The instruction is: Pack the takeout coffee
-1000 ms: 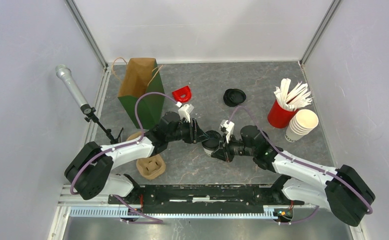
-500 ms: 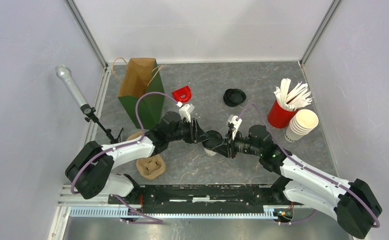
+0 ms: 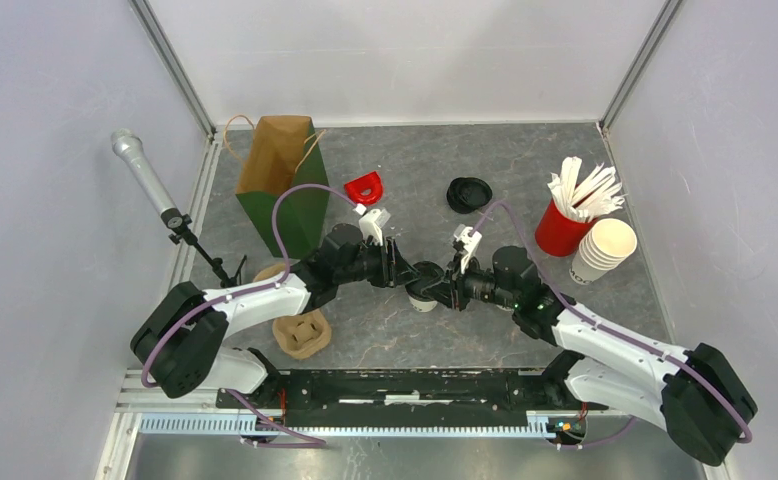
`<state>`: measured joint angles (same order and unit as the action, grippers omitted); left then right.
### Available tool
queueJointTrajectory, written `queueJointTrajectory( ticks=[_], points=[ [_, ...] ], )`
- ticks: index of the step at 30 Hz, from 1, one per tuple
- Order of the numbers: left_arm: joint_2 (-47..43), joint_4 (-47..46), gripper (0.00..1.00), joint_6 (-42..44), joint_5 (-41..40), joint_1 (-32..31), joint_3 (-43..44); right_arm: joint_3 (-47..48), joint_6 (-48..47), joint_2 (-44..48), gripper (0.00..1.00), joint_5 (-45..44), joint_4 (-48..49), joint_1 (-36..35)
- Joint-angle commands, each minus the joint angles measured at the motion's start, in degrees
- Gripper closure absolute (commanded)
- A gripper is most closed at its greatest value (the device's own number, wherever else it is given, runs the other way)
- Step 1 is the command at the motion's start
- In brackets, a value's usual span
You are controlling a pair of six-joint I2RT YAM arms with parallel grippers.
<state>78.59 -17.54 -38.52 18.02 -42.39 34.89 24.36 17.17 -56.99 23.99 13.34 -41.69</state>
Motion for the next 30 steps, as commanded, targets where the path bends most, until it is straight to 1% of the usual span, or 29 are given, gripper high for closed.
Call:
queueJointTrajectory(
  ticks=[1,5,9,14,17,23,30],
  points=[
    [1.1,5.7,0.53,2.5,-1.7,-0.8,-2.0,-4.3,-0.8,1.0,0.79,-5.9,2.6,0.8],
    [1.8,5.2,0.53,2.2,-1.7,-0.9,-2.2,-6.8,-1.4,1.2,0.80,-8.1,1.8,0.9],
    [2.2,5.2,0.53,2.2,-1.9,-0.9,-2.3,-11.4,-0.4,2.0,0.80,-9.4,2.7,1.0],
    [3.5,5.3,0.54,2.1,-2.1,-0.9,-2.4,-18.6,0.5,1.2,0.80,-9.6,6.1,1.0],
    [4.3,5.3,0.54,2.0,-2.3,-0.9,-2.5,-21.7,1.5,-0.8,0.80,-8.6,9.2,1.0],
    [5.9,5.3,0.55,2.0,-3.7,-1.1,-3.3,-22.5,1.4,-3.6,0.81,-8.6,10.2,0.9],
    [7.9,6.5,0.57,2.9,-6.9,-2.2,-4.2,-23.0,2.2,-1.9,0.82,-11.2,10.2,0.9]
  ],
)
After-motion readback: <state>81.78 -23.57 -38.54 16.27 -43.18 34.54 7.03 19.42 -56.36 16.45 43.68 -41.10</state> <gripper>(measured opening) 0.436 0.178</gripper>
